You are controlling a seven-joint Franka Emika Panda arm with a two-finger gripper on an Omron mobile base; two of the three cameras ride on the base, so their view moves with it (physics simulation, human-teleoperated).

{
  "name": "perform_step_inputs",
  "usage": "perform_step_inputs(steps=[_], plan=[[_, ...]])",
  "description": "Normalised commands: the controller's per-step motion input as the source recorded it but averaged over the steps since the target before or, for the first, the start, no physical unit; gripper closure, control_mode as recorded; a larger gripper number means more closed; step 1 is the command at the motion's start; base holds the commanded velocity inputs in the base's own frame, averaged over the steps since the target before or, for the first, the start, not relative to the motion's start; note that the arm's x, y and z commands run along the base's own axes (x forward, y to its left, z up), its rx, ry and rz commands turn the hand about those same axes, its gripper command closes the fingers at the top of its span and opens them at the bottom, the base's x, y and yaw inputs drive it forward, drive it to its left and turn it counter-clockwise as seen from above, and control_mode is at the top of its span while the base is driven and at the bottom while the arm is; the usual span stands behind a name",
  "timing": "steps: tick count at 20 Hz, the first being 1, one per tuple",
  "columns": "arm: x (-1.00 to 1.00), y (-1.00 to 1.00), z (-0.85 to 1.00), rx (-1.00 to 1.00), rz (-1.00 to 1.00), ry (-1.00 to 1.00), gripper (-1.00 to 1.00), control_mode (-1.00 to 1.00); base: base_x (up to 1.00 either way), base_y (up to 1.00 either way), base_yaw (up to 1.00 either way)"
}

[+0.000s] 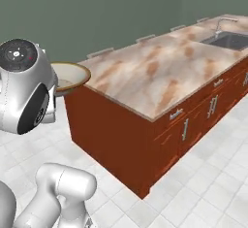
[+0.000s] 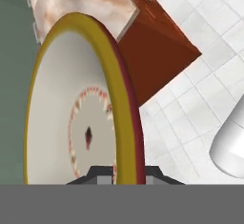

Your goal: Pick up the bowls from the cabinet and place each bowl in front of a stool on the dining counter.

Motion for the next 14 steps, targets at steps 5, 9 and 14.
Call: perform_step_inputs(steps=[5,9,14], plan=[[0.00,0.00,0.00,0.00,0.00,0.00,1.00,1.00,0.75,0.97,-0.59],[0.00,0.00,0.00,0.00,0.00,0.00,1.00,1.00,0.52,1.00,-0.48],[0.00,0.00,0.00,0.00,0.00,0.00,1.00,1.00,0.40,1.00,-0.39]])
